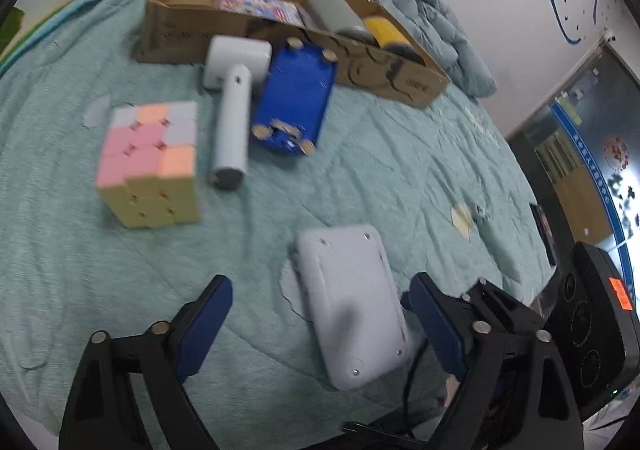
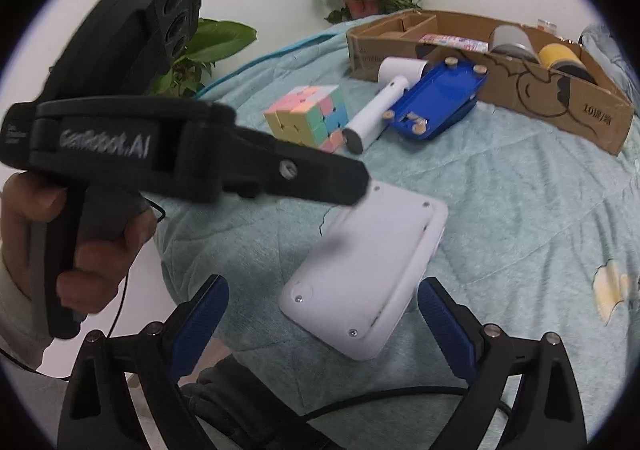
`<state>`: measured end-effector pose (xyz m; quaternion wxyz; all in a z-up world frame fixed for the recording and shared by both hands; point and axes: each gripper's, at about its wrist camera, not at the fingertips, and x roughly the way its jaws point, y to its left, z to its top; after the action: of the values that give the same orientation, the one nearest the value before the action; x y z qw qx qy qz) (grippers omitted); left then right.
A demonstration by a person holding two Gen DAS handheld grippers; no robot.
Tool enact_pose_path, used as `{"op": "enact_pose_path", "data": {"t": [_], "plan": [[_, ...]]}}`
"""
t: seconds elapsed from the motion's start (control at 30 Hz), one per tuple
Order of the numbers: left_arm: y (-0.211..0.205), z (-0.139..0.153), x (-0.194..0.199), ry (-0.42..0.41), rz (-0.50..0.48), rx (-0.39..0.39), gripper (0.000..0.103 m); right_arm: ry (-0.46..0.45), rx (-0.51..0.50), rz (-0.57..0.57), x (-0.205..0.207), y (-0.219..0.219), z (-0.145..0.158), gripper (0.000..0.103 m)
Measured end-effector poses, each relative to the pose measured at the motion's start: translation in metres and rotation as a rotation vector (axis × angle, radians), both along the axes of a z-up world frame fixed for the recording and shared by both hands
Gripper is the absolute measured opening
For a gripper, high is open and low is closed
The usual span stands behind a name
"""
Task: Organize rigid objects
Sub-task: 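Grasp the white plastic case with the right gripper while the left gripper grasps it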
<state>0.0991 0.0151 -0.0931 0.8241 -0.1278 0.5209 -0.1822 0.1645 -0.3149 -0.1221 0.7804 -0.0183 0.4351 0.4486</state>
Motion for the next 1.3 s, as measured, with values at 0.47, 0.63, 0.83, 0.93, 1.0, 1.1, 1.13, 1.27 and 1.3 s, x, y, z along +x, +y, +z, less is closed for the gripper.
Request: {"op": "enact_pose_path", "data": {"t": [0.47, 0.63, 0.83, 0.93, 1.0, 1.1, 1.13, 1.27, 1.3], "plan": [[-0.036, -0.031, 0.005, 0.101, -0.059, -0.047, 0.048, -0.026, -0.06, -0.074, -0.001, 0.006, -0.016, 0.085], [-0.03, -0.031, 0.005, 0.093, -0.05, -0.056, 0.042, -0.048, -0.082, -0.098, 0.003, 0.008, -0.016, 0.079], [-0.033, -0.023, 0.002, 0.029, -0.068, -0.032, 0.036, -0.016, -0.065, -0.118, 0.011, 0.004, -0.016, 0.078], [-0.037, -0.018, 0.002, -0.003, -0.08, -0.025, 0.033, -0.01, -0.05, -0.141, 0.014, 0.001, -0.015, 0.078], [-0.038, -0.011, 0.003, -0.032, -0.09, -0.027, 0.033, -0.018, -0.037, -0.159, 0.015, -0.002, -0.011, 0.078], [-0.039, 0.002, 0.004, -0.075, -0.099, -0.027, 0.033, -0.052, -0.032, -0.185, 0.018, -0.003, -0.003, 0.078], [-0.04, 0.008, 0.006, -0.097, -0.1, -0.024, 0.033, -0.06, -0.025, -0.193, 0.02, -0.004, 0.001, 0.078], [-0.037, 0.029, 0.013, -0.161, -0.101, -0.018, 0.033, -0.111, -0.012, -0.211, 0.032, -0.003, 0.018, 0.078], [-0.036, 0.034, 0.016, -0.172, -0.103, -0.019, 0.033, -0.122, -0.01, -0.214, 0.034, -0.002, 0.021, 0.078]]}}
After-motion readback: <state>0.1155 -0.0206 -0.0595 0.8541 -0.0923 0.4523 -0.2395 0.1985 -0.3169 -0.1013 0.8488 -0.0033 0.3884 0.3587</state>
